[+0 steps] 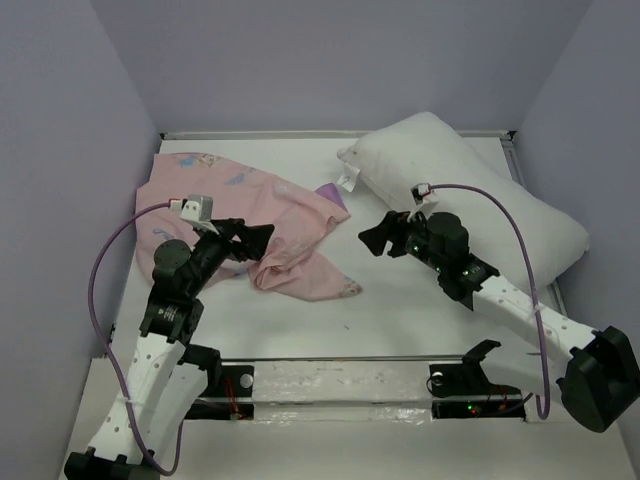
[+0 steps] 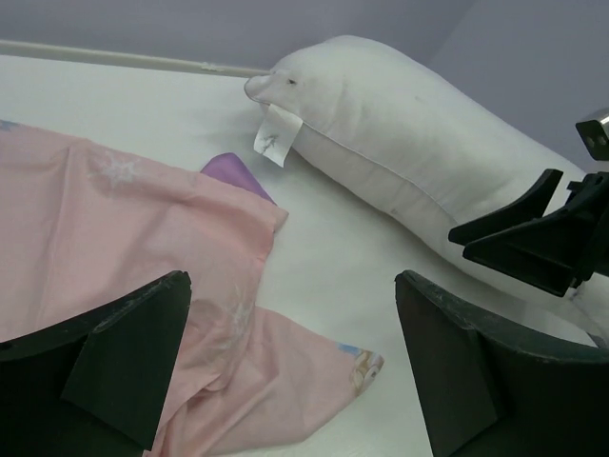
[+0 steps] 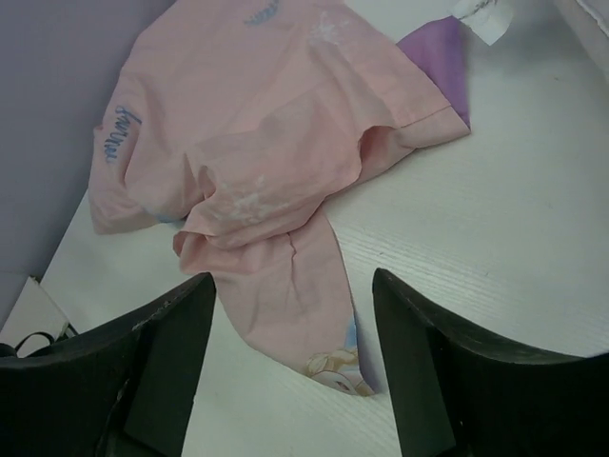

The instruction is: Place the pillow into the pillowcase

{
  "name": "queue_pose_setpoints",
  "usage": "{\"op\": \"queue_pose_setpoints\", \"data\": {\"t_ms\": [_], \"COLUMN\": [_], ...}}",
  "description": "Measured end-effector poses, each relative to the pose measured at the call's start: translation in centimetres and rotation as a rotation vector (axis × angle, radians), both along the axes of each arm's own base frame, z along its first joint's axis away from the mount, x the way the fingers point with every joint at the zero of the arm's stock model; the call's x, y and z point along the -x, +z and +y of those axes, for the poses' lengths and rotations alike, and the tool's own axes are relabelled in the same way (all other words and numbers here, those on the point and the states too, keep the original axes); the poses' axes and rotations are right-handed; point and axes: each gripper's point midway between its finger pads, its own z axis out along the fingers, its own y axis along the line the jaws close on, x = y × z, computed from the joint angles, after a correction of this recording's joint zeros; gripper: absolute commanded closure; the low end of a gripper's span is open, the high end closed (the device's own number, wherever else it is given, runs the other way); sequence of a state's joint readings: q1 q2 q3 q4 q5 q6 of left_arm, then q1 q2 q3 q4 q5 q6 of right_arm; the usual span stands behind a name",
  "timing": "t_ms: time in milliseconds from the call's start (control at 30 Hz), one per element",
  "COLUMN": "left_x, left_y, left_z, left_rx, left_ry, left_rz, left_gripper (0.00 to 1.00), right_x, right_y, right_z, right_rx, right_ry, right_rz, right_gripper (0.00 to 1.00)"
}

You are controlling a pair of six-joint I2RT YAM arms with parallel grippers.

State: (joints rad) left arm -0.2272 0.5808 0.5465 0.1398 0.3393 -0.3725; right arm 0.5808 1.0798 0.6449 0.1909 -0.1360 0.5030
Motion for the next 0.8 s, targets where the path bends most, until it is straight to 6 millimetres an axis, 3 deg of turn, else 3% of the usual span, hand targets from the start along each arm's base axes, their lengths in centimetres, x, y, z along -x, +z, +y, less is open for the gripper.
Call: {"op": "queue_pose_setpoints", "data": {"t_ms": [167, 233, 300, 367, 400, 433, 467, 567, 633, 700, 800], "left_x": [-0.5, -0.7, -1.3, -2.0, -2.5, -2.7, -3.0, -3.6, -4.5, -5.7, -7.3], "left_y": [0.4, 0.9, 1.6, 2.5, 2.9, 3.2, 3.3, 3.4, 2.5, 0.5, -3.9], "left_z": [-0.7, -1.1, -1.4, -1.6, -2.1, -2.8, -3.6, -6.3, -7.9, -8.5, -9.4], "left_rx": [0.033, 0.049, 0.054, 0.05, 0.038, 0.028, 0.001, -0.09, -0.172, -0.285, -0.487], "left_ry": [-0.03, -0.046, -0.053, -0.039, -0.025, -0.029, -0.019, 0.005, 0.03, 0.09, 0.149], "left_rz": [0.005, 0.001, -0.001, -0.013, -0.01, -0.013, -0.008, -0.004, 0.01, 0.042, 0.103], "left_gripper": [0.01, 0.01, 0.01, 0.01, 0.01, 0.09, 0.3, 0.39, 0.39, 0.3, 0.2], "right_x": [0.2, 0.1, 0.2, 0.2, 0.2, 0.2, 0.2, 0.2, 0.2, 0.1, -0.1], "right_y": [-0.3, -1.1, -2.0, -2.0, -1.8, -1.5, -1.0, 0.4, 1.0, 1.0, 0.6], "right_z": [-0.2, -0.2, -0.5, -0.9, -1.1, -1.3, -1.7, -2.8, -3.5, -4.1, -4.9], "right_rx": [-0.022, -0.016, -0.006, -0.002, -0.003, -0.005, -0.01, -0.015, -0.016, -0.006, 0.008], "right_ry": [-0.015, -0.022, -0.036, -0.053, -0.064, -0.071, -0.088, -0.136, -0.163, -0.186, -0.211], "right_rz": [0.009, 0.029, 0.047, 0.043, 0.034, 0.023, 0.009, -0.032, -0.052, -0.052, -0.045], "right_gripper": [0.42, 0.54, 0.59, 0.72, 0.73, 0.73, 0.75, 0.76, 0.76, 0.76, 0.75]}}
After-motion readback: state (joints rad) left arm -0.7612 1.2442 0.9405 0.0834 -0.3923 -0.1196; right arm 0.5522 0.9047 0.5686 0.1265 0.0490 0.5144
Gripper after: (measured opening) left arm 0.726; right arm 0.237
